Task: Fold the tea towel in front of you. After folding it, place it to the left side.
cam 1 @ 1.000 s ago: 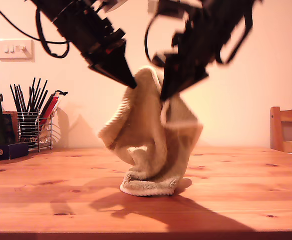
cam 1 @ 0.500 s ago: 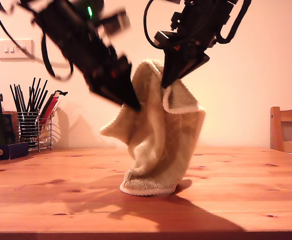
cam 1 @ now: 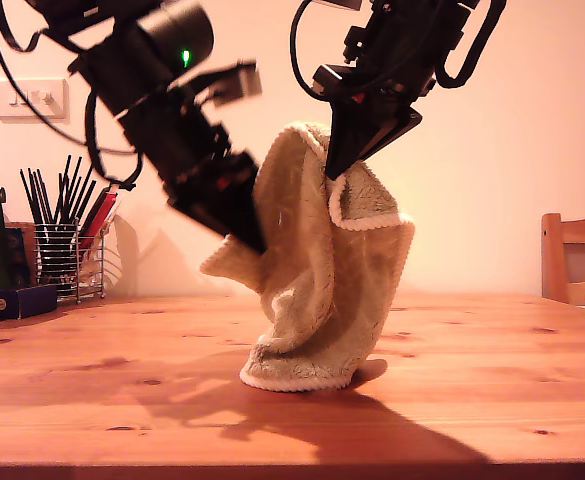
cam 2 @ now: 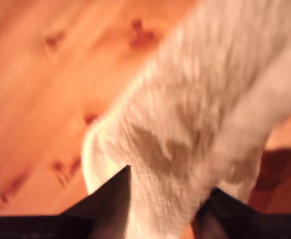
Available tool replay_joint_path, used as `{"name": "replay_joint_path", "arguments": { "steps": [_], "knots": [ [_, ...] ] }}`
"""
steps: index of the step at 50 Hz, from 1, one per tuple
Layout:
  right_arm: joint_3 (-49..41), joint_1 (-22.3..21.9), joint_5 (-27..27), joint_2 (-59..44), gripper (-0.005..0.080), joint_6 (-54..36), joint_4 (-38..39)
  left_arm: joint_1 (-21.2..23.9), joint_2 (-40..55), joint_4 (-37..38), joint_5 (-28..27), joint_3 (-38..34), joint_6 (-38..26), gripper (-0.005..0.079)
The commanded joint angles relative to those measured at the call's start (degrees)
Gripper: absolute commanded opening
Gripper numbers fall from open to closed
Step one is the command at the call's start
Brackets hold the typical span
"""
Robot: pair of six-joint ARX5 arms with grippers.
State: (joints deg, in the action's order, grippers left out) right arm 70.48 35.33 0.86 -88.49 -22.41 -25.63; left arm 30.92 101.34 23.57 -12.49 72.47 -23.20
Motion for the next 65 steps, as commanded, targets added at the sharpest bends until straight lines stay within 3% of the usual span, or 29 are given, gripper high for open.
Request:
{"name": "replay_joint_path", "arguments": {
  "steps": [1,2,17,24,34,40,48,65],
  "knots": [
    [0.6,0.2,0.0,1.5,-0.0013,-0.2,0.3,-0.6,2.2,0.8,-0.1,0.0,-1.3,0.0021],
    [0.6,0.1,0.0,1.7,-0.0013,-0.4,0.3,-0.7,2.2,0.9,-0.1,0.0,-1.3,-0.0033],
    [0.6,-2.8,-1.4,2.5,-0.0013,-1.6,-2.7,-1.9,-1.8,1.2,3.1,0.2,-2.7,-0.0021],
    [0.6,-4.3,-1.3,2.5,-0.0007,-1.3,-1.9,-1.9,-5.6,5.5,-0.9,2.7,-2.3,-0.0021],
    [0.6,-4.4,0.3,2.5,0.0211,0.0,0.9,-0.7,-7.6,15.3,-9.2,11.2,1.5,-0.0021],
    [0.6,-4.0,0.8,2.5,0.0231,0.3,0.8,-0.5,-7.6,21.4,-12.5,16.5,3.0,-0.0021],
    [0.7,-3.7,1.8,2.5,0.0273,1.8,0.0,-0.7,-7.6,28.3,-12.5,20.6,3.8,-0.0021],
    [1.7,-3.1,4.7,2.5,0.0339,2.6,-6.4,-1.5,-7.6,34.0,-11.0,22.9,3.8,-0.0021]
  ]
}}
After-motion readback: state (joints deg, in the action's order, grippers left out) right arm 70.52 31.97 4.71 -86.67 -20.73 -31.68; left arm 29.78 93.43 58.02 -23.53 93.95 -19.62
